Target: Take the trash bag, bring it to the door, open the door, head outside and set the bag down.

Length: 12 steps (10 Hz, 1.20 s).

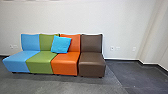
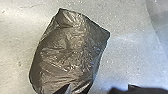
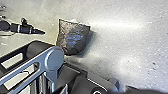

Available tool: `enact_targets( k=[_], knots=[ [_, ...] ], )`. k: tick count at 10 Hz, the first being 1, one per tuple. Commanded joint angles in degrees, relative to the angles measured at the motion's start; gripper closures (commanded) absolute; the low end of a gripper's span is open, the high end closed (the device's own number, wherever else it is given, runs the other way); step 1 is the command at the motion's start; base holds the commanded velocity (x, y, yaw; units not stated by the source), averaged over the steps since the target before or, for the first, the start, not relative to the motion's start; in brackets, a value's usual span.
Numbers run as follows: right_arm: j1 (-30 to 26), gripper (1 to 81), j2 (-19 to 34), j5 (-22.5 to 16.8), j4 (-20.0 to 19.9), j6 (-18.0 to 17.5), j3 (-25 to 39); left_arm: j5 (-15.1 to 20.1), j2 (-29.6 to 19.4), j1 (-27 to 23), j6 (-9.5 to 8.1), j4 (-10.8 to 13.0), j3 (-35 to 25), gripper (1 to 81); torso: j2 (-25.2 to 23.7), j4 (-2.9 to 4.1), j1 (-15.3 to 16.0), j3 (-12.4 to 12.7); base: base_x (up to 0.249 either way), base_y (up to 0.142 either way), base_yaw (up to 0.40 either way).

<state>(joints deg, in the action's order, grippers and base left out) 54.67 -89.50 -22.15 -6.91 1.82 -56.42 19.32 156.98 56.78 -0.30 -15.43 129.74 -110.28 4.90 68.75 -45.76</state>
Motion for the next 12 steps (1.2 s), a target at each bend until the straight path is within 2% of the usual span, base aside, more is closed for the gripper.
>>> enact_targets(
  k=[1,5,6,7,9,12],
  knots=[
    [-13.29,1.0,7.2,-14.15,-5.66,-1.55,2.29,3.27,-0.96,-5.85,-0.31,-1.09,-0.54,1.0,-5.64,0.0,3.62,-5.31,0.0,0.0,0.0],
    [-22.8,1.0,10.37,-21.97,-8.56,-1.64,2.29,3.35,-0.78,-6.29,-0.31,-1.09,-0.54,1.0,-13.05,0.0,8.28,-12.02,0.0,0.0,0.0],
    [-24.64,1.0,10.72,-23.97,-9.26,-1.55,2.46,3.35,-0.78,-7.16,-0.4,-1.35,-0.54,1.0,-15.15,0.0,9.59,-8.65,0.0,0.0,0.0],
    [-26.22,1.0,10.9,-26.09,-9.44,-1.64,3.07,3.44,-0.78,-8.47,-0.4,-2.14,-0.54,1.0,-16.66,0.0,10.46,-10.16,0.0,0.0,0.0],
    [-27.2,1.0,11.07,-27.16,-9.88,-1.9,4.04,5.11,-0.17,-10.33,-0.49,-2.06,-0.46,1.0,-19.54,0.0,12.3,-11.12,0.0,0.0,0.0],
    [-27.2,1.0,10.19,-28.04,-9.88,-1.99,4.22,5.2,2.03,-11.99,-0.49,-1.79,2.62,1.0,-25.75,0.0,16.17,-11.36,0.0,0.0,0.0]
  ],
)
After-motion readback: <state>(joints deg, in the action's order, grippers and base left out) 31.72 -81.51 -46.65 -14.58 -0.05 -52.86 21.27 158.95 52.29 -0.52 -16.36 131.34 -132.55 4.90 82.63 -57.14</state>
